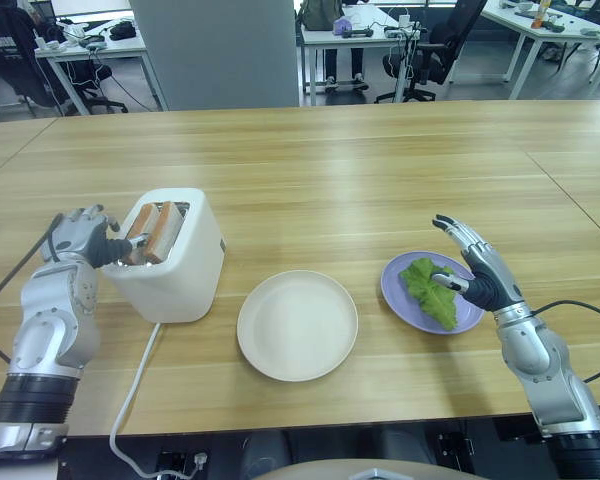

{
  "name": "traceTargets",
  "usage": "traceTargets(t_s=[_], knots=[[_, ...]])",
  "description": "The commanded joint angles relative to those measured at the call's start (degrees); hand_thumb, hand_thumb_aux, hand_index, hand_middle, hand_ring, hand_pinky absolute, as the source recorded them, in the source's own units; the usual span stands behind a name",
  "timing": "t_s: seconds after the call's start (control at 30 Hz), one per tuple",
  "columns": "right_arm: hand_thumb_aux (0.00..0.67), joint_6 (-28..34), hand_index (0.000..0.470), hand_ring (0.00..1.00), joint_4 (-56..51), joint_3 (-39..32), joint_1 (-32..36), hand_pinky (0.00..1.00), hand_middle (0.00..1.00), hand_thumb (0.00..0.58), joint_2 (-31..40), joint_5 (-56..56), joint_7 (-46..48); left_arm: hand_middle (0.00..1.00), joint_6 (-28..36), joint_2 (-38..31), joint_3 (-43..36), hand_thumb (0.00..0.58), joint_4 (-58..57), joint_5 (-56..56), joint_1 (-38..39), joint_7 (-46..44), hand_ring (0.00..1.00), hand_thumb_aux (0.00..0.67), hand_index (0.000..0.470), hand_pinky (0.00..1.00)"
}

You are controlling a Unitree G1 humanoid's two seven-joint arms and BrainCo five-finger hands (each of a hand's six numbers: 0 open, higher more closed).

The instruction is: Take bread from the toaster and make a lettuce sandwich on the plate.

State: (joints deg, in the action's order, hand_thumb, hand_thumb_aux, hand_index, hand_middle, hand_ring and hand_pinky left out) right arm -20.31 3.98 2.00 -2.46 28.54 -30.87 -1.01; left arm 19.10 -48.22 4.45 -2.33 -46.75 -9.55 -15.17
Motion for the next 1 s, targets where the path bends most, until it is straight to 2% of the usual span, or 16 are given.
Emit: traceTargets(t_s=[0.03,0.13,0.2,0.43,0.47,0.53,0.57,0.6,0.77,1.0], knots=[[0.000,2.5,0.000,0.00,-2.1,-1.0,-0.4,0.00,0.00,0.000,1.6,-3.3,0.6,0.52,0.0,1.8,0.4,0.580,2.0,3.6,0.2,-0.7,0.52,0.670,0.460,0.52],[0.000,3.8,0.000,0.00,-2.8,-1.9,-0.6,0.00,0.00,0.000,2.5,-5.1,1.1,0.68,0.0,2.8,0.8,0.580,3.3,5.4,0.3,-0.9,0.68,0.670,0.460,0.68],[0.000,4.7,0.000,0.00,-3.0,-2.6,-0.6,0.00,0.00,0.000,3.0,-6.4,1.4,0.71,0.2,2.9,0.9,0.580,3.6,5.9,0.5,-0.8,0.71,0.670,0.460,0.71],[0.000,6.8,0.000,0.00,-3.1,-4.1,-0.8,0.00,0.00,0.000,4.2,-8.6,1.8,0.72,0.5,2.4,2.6,0.580,3.8,7.2,1.1,0.9,0.72,0.670,0.460,0.72],[0.000,7.3,0.000,0.00,-3.1,-4.5,-0.9,0.00,0.00,0.000,4.7,-9.6,1.9,0.75,0.3,2.3,3.1,0.580,4.1,7.4,1.0,1.7,0.75,0.670,0.460,0.75],[0.000,8.8,0.000,0.00,-3.4,-5.5,-0.9,0.00,0.00,0.000,5.7,-12.4,1.9,0.92,-0.2,2.3,4.7,0.580,4.9,7.9,0.5,3.9,0.92,0.670,0.460,0.92],[0.000,9.7,0.000,0.00,-3.5,-6.1,-1.0,0.00,0.00,0.000,6.2,-14.0,1.8,0.92,-0.5,2.2,5.5,0.580,5.3,8.0,0.1,5.0,0.92,0.670,0.460,0.92],[0.000,10.7,0.000,0.00,-3.8,-6.6,-1.0,0.00,0.00,0.000,6.8,-15.7,1.9,1.00,-0.7,2.1,6.3,0.580,5.8,8.3,-0.1,5.9,1.00,0.670,0.460,1.00],[0.000,16.7,0.000,0.00,-4.8,-8.9,-0.4,0.00,0.00,0.000,9.1,-23.6,1.8,1.00,-2.9,1.2,10.7,0.580,9.3,9.2,-2.3,10.9,1.00,0.670,0.460,1.00],[0.000,19.5,0.000,0.00,-11.7,-13.6,3.2,0.00,0.00,0.000,10.1,-28.7,0.6,1.00,-7.3,1.7,14.6,0.580,20.3,12.3,-6.0,12.9,1.00,0.670,0.460,1.00]])
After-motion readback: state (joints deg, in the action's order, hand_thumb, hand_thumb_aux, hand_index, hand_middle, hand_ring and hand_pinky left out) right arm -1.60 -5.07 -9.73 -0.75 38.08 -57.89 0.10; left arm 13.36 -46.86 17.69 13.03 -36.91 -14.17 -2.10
